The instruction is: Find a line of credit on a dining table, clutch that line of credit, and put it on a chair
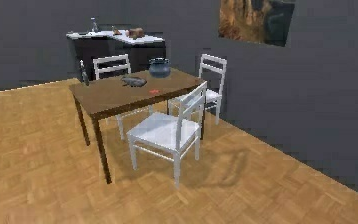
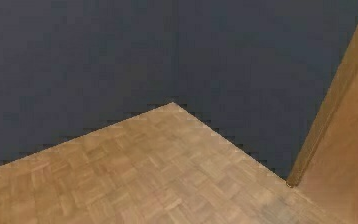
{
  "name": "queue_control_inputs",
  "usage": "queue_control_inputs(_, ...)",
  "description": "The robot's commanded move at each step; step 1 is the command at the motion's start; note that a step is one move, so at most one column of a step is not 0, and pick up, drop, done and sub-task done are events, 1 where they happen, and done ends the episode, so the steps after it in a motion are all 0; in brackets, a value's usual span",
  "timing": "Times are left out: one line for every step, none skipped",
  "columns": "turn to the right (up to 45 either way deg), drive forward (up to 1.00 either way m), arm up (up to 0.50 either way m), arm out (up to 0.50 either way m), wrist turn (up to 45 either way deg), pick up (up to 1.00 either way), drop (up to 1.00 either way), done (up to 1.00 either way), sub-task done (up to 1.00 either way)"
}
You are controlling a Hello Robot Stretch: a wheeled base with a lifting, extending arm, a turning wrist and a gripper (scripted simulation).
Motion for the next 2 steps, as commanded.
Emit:
queue_control_inputs(0.0,0.35,0.0,0.0,0.0,0.0,0.0,0.0,0.0)
queue_control_inputs(-45.0,0.0,0.0,0.0,0.0,0.0,0.0,0.0,0.0)
